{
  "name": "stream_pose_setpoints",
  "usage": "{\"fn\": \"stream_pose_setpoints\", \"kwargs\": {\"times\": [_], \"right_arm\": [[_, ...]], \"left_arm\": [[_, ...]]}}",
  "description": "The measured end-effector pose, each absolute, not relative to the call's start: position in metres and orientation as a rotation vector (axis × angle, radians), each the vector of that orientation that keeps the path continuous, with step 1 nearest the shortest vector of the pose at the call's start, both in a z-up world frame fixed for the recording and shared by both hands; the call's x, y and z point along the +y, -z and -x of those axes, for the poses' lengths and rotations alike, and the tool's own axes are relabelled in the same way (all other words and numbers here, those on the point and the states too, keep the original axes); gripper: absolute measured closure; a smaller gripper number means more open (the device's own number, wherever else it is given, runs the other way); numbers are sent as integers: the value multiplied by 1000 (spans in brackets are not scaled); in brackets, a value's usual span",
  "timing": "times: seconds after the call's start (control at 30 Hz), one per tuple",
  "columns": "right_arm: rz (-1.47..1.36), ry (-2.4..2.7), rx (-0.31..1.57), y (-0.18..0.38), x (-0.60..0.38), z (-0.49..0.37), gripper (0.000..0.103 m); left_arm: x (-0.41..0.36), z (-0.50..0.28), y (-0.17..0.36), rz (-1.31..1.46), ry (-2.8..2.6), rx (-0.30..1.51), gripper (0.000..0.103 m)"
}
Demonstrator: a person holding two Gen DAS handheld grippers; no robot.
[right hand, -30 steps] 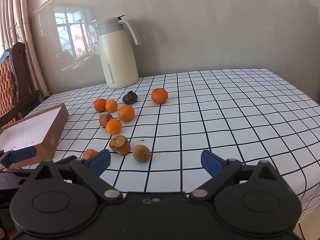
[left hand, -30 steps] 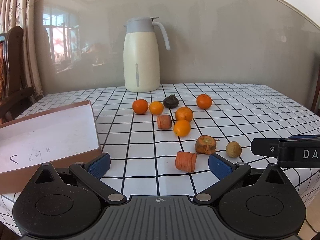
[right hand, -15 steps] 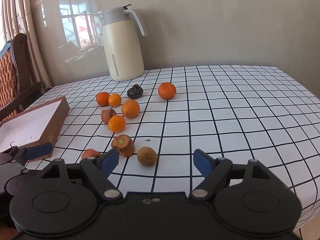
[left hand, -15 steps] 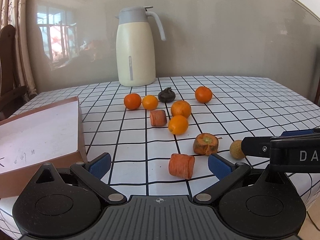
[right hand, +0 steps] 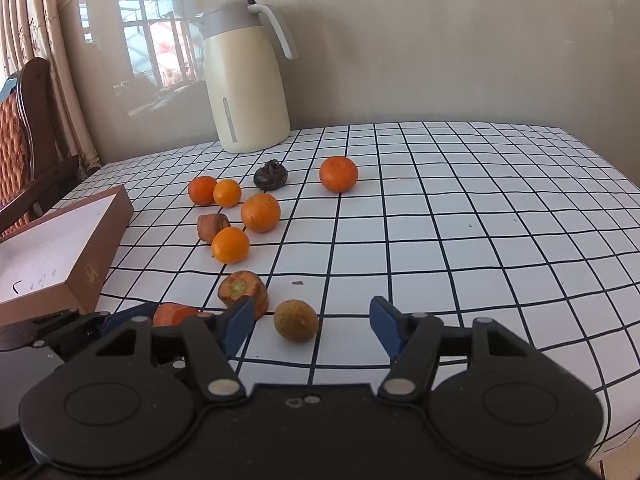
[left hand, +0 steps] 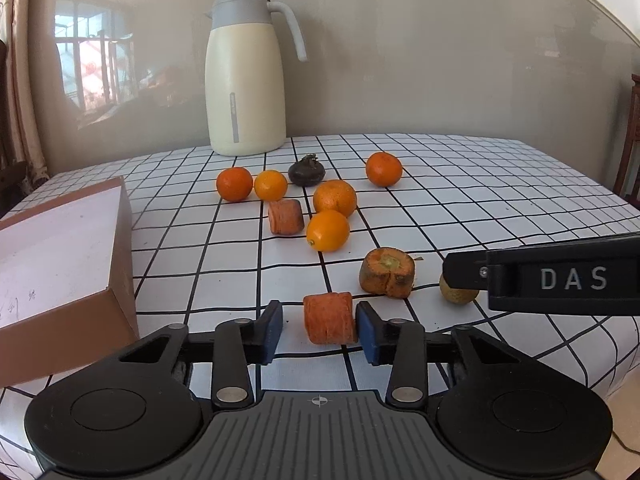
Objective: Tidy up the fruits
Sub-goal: 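Close the left gripper on the orange carrot chunk while the right gripper closes on the brown kiwi, then carry the carrot chunk and kiwi in both grippers over the box lid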
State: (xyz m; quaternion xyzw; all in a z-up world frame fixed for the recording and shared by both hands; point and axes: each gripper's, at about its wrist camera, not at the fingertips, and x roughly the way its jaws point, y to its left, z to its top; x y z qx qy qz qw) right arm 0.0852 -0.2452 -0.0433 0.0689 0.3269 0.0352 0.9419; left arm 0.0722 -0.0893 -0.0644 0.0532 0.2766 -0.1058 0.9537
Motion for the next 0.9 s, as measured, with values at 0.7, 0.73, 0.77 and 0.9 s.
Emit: {"fn": "stream_pose_setpoints", "kwargs": {"times": [0.7,0.73,0.77,0.9], "right_arm": [[-114,-95,693,59,-233,-96,84],[-112,-95,691,59,-233,-95,84],[-113,-95,687,58,-234,-93,84],[-127,-103,666,55,-237,-86,84]], "left_arm": [[-73,-69,65,-100,192,550,78],[-73,-69,65,-98,192,549,78],[-72,-69,64,-96,191,547,78],[-69,-66,62,-80,189,536,78]]}}
